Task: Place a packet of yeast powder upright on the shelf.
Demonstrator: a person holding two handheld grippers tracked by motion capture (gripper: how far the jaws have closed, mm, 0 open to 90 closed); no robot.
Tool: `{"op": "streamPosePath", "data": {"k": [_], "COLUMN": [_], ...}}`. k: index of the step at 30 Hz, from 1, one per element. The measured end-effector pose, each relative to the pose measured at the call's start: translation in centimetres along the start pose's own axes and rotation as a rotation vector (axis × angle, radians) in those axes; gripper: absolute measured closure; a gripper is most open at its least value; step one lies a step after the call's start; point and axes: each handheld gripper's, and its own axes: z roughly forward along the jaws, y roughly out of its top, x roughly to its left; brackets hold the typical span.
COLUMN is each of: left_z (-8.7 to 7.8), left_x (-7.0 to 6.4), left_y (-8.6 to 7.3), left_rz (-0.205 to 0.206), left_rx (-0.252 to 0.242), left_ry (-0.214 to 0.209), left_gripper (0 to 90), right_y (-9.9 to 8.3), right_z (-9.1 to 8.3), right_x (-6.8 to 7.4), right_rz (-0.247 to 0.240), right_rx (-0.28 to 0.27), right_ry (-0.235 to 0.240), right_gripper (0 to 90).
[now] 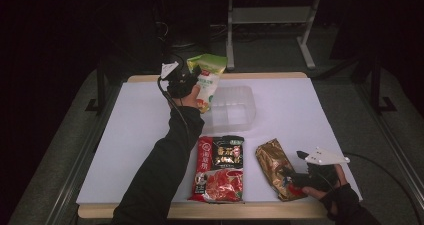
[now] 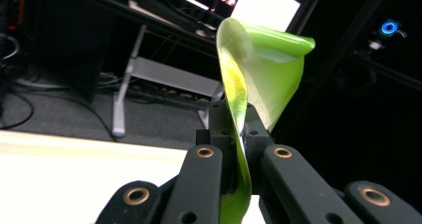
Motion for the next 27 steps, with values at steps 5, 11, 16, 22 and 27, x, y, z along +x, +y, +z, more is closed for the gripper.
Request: {"op": "streamPosePath", "data": {"k": [5, 11, 16, 22, 27], "left_z": [1.2, 1.8, 2.4, 3.1, 2.7], "left_x": [-0.6, -0.6, 0.3, 0.1, -0.7], "left_y": [-0.7, 0.7, 0.6, -0.3, -0.6], "left_rz": [0.138, 0.347, 0.460, 0.554, 0.560], "left_rx": [0.191, 0.439, 0.648, 0.741, 0.714], "left_ry": [-0.064, -0.109, -0.191, -0.189, -0.146], "left_gripper": [85.3, 75.8, 61.9, 59.5, 76.9], "right_y": [0.0, 0.0, 0.2, 0.2, 0.1], "right_z": [-0.1, -0.2, 0.0, 0.1, 0.1], "right_x": [-0.1, 0.0, 0.2, 0.2, 0.1], "right_rz": [-0.004, -0.004, -0.008, -0.014, -0.008], "right_rx": [-0.006, -0.004, 0.004, 0.007, 0.010], "right_ry": [-0.003, -0.002, 0.006, 0.011, 0.014], "right_gripper": [25.0, 25.0, 25.0, 25.1, 25.2]}}
